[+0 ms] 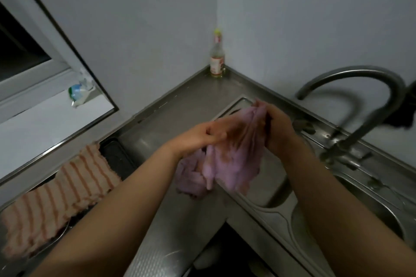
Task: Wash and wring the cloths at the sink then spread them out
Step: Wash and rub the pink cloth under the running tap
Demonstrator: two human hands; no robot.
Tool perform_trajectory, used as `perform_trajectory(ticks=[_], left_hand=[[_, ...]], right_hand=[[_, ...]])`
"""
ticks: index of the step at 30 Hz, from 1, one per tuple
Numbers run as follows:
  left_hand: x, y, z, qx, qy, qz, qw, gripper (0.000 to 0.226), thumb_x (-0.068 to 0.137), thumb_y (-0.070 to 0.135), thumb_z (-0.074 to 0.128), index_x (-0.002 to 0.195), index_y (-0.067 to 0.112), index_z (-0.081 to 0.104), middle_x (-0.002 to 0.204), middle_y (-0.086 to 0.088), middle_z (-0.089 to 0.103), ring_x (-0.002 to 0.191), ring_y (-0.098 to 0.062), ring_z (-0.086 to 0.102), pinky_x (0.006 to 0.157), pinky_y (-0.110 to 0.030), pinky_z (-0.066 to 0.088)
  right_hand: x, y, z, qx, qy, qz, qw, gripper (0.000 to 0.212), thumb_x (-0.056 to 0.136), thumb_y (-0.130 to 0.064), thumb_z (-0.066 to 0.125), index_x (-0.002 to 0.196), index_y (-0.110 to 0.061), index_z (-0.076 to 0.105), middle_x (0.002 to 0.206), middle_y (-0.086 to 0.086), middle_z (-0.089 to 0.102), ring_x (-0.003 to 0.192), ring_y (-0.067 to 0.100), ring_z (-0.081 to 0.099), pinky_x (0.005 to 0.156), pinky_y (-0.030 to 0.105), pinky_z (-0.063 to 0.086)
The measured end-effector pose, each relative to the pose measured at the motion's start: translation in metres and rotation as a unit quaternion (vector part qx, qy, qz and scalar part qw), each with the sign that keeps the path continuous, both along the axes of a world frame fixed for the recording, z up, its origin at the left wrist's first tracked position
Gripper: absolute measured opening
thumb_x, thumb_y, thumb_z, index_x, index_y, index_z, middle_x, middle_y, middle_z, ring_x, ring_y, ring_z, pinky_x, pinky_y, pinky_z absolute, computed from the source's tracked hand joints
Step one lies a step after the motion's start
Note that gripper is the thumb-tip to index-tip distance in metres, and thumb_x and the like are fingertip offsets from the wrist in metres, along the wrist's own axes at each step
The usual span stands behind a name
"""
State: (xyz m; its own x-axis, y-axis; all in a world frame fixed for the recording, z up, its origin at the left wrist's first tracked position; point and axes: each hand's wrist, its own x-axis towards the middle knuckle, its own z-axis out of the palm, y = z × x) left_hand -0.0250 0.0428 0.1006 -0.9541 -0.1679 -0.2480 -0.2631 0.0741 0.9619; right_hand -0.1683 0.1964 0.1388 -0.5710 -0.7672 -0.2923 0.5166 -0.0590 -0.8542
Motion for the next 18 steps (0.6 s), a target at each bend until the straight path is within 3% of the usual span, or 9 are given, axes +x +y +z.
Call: perform_trajectory(ticks=[2, 4, 6, 9, 12, 14, 16, 18], left_hand=[[-0.021, 0.015, 0.014, 0.118, 0.037, 0.036, 0.992, 0.040, 0.091, 0.032, 0.057, 0.120, 0.004, 0.064, 0.118, -0.018, 0.067, 0.109, -0.026, 0.062, 0.102, -0.038, 0.047], [-0.044, 0.032, 0.027, 0.159, 0.067, 0.040, 0.984, 0.040, 0.096, 0.025, 0.052, 0.124, -0.003, 0.060, 0.124, -0.030, 0.060, 0.110, -0.034, 0.059, 0.103, -0.042, 0.045], [-0.069, 0.048, 0.035, 0.154, 0.093, 0.012, 0.984, 0.034, 0.100, 0.015, 0.047, 0.127, -0.003, 0.059, 0.128, -0.028, 0.058, 0.115, -0.031, 0.057, 0.106, -0.039, 0.043], [-0.098, 0.072, 0.039, 0.104, 0.131, -0.040, 0.985, 0.037, 0.101, 0.001, 0.033, 0.126, -0.003, 0.060, 0.132, -0.022, 0.058, 0.125, -0.033, 0.052, 0.114, -0.043, 0.032], [-0.121, 0.090, 0.026, 0.128, 0.074, 0.051, 0.988, 0.036, 0.099, 0.000, 0.035, 0.128, -0.010, 0.054, 0.127, -0.029, 0.057, 0.117, -0.035, 0.053, 0.111, -0.046, 0.035], [-0.133, 0.100, 0.016, 0.167, 0.036, 0.108, 0.979, 0.035, 0.099, 0.001, 0.036, 0.127, -0.008, 0.055, 0.120, -0.026, 0.060, 0.113, -0.033, 0.055, 0.110, -0.044, 0.039], [-0.144, 0.108, 0.008, 0.173, 0.014, 0.117, 0.978, 0.035, 0.099, 0.004, 0.037, 0.125, -0.003, 0.059, 0.121, -0.024, 0.063, 0.113, -0.031, 0.059, 0.108, -0.043, 0.041], [-0.153, 0.112, 0.004, 0.179, 0.003, 0.128, 0.976, 0.035, 0.099, 0.009, 0.039, 0.124, 0.000, 0.061, 0.126, -0.024, 0.061, 0.114, -0.029, 0.060, 0.104, -0.041, 0.045]], right_hand=[[-0.022, 0.020, 0.000, 0.019, 0.009, -0.028, 0.999, 0.042, 0.083, -0.032, 0.063, 0.107, 0.003, 0.060, 0.100, 0.022, 0.058, 0.095, 0.032, 0.054, 0.097, 0.045, 0.044], [-0.041, 0.042, -0.002, 0.011, 0.040, -0.043, 0.998, 0.010, 0.090, -0.019, 0.058, 0.094, -0.009, 0.059, 0.081, 0.009, 0.060, 0.076, 0.023, 0.057, 0.074, 0.035, 0.049], [-0.054, 0.065, -0.004, 0.021, 0.081, -0.067, 0.994, 0.011, 0.096, -0.010, 0.049, 0.089, -0.014, 0.058, 0.065, -0.001, 0.059, 0.057, 0.010, 0.055, 0.054, 0.025, 0.047], [-0.073, 0.100, -0.017, 0.038, 0.078, -0.117, 0.989, 0.013, 0.097, -0.012, 0.048, 0.096, -0.014, 0.061, 0.070, -0.002, 0.066, 0.061, 0.009, 0.064, 0.054, 0.024, 0.052], [-0.102, 0.129, -0.047, 0.137, 0.017, -0.204, 0.969, 0.014, 0.098, -0.014, 0.046, 0.092, -0.015, 0.059, 0.080, 0.003, 0.064, 0.067, 0.015, 0.063, 0.050, 0.020, 0.049], [-0.123, 0.149, -0.067, 0.216, -0.002, -0.271, 0.938, 0.017, 0.097, -0.014, 0.043, 0.084, -0.012, 0.054, 0.077, 0.006, 0.053, 0.056, 0.013, 0.055, 0.046, 0.022, 0.044], [-0.142, 0.167, -0.081, 0.263, -0.010, -0.359, 0.896, 0.017, 0.097, -0.020, 0.045, 0.102, -0.007, 0.053, 0.085, 0.008, 0.054, 0.063, 0.018, 0.058, 0.056, 0.033, 0.052], [-0.158, 0.182, -0.090, 0.322, 0.006, -0.408, 0.854, 0.036, 0.098, -0.026, 0.046, 0.127, -0.006, 0.040, 0.120, 0.017, 0.055, 0.102, 0.034, 0.059, 0.091, 0.046, 0.050]])
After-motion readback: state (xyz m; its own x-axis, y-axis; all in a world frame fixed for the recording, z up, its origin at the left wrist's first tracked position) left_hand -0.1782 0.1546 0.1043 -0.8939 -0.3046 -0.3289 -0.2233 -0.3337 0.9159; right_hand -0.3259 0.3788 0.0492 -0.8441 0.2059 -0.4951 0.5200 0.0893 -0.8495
